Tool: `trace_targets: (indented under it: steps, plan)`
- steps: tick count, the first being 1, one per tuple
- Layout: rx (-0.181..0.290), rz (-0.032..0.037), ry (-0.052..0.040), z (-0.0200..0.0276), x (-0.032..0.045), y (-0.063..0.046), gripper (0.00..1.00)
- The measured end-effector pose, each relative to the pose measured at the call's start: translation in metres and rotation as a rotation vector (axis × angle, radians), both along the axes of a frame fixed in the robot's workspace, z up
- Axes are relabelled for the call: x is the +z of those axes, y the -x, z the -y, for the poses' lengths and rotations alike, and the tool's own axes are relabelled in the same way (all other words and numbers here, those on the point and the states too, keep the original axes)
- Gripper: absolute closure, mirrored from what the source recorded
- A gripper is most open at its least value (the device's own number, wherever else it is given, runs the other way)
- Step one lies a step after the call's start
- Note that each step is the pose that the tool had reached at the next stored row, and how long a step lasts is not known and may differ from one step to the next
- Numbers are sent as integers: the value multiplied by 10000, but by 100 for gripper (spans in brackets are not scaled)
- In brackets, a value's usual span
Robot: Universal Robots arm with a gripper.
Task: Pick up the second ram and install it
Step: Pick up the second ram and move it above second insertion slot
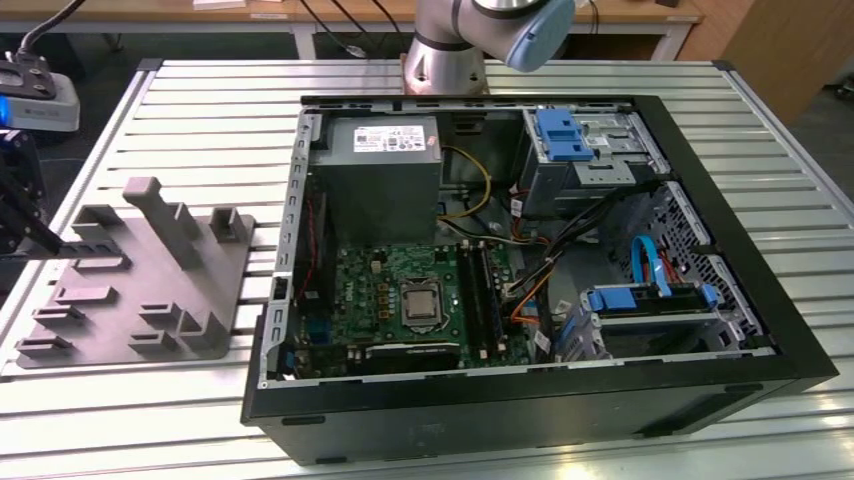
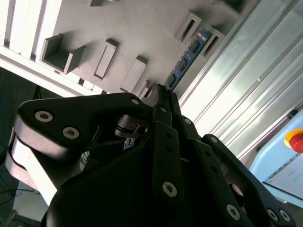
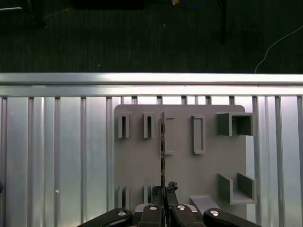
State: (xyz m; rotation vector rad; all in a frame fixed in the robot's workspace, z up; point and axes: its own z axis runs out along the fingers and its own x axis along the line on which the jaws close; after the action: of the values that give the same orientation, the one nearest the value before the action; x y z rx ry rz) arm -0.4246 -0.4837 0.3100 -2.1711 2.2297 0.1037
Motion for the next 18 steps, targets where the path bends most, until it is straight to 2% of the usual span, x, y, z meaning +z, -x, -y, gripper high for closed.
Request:
trace_targets:
  steps: [8, 15, 18]
  plan:
    - [1, 0, 0, -1, 192, -1, 86]
    - [0, -1, 0, -9, 449, 0, 86]
    - [1, 0, 0, -13, 582, -1, 86]
